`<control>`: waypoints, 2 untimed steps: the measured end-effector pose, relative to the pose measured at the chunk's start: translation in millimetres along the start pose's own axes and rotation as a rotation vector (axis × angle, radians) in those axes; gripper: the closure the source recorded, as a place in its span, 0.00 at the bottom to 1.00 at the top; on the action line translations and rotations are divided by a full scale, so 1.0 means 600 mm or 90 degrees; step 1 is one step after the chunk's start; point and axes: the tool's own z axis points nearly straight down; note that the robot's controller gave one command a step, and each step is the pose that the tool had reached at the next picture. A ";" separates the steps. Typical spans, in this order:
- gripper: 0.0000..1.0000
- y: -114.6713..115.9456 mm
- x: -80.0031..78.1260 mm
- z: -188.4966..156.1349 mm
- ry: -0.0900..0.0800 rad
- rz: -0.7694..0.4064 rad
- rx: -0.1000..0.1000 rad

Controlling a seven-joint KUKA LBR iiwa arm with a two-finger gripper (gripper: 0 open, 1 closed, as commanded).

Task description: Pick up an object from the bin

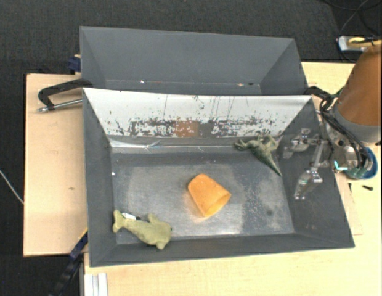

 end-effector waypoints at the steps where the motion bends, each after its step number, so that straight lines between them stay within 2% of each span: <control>1: 0.00 -0.029 -0.002 0.022 -0.003 -0.016 0.001; 2: 0.00 0.085 -0.046 0.184 -0.002 -0.256 -0.001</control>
Offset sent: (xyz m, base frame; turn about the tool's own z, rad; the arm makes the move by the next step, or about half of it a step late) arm 0.0007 -0.0169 -0.0131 -0.0274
